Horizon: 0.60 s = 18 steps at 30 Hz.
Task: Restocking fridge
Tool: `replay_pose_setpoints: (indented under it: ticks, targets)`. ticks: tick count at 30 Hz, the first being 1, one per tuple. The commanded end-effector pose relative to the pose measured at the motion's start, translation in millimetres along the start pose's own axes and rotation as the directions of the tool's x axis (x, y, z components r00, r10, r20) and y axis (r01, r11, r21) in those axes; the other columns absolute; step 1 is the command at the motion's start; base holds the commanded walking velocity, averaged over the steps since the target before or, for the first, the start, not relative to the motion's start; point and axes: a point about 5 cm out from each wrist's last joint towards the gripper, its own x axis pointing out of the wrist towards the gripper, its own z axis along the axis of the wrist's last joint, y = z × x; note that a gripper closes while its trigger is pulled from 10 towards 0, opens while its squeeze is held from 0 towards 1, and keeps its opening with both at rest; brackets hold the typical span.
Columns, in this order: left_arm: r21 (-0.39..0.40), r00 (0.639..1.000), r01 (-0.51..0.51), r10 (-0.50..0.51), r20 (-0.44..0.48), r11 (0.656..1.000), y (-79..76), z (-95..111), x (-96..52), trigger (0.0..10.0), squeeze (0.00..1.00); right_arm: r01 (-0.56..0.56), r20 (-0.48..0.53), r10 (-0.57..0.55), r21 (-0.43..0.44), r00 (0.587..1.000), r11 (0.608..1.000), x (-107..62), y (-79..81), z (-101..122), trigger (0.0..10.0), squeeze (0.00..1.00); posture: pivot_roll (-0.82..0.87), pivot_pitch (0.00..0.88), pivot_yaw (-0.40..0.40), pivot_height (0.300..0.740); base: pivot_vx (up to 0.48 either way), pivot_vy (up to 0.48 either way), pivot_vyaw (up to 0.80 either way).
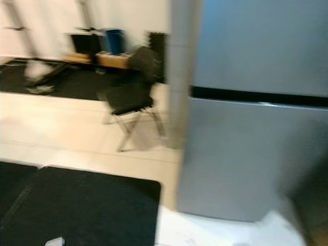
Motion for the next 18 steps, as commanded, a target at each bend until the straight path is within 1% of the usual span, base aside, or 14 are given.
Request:
replay_pose_setpoints:
  ticks: [1,13,18]
  targets:
    - [0.016,1.0,0.017,-0.017,-0.005,1.0,-5.3,1.5,2.5,10.0,0.0,-0.002,-0.013,0.002,-0.008,1.0,1.0,0.0,2.2,-3.7,10.0,0.0,-0.07,0.0,-0.027,0.74,0.0,0.0,0.75]
    - [0.027,1.0,0.026,-0.026,-0.015,0.999,-6.7,-1.5,2.1,10.0,0.0,0.016,-0.026,-0.016,-0.017,1.0,1.0,-1.0,0.5,-8.6,10.0,0.0,-0.07,0.0,-0.023,0.74,0.0,0.0,0.76]
    - [0.031,1.0,0.023,-0.023,-0.017,0.999,-5.1,-2.2,1.3,10.0,0.0,0.019,-0.026,-0.019,-0.027,0.999,0.999,-1.1,0.8,-9.7,10.0,0.0,-0.07,0.0,-0.023,0.74,0.0,0.0,0.64]
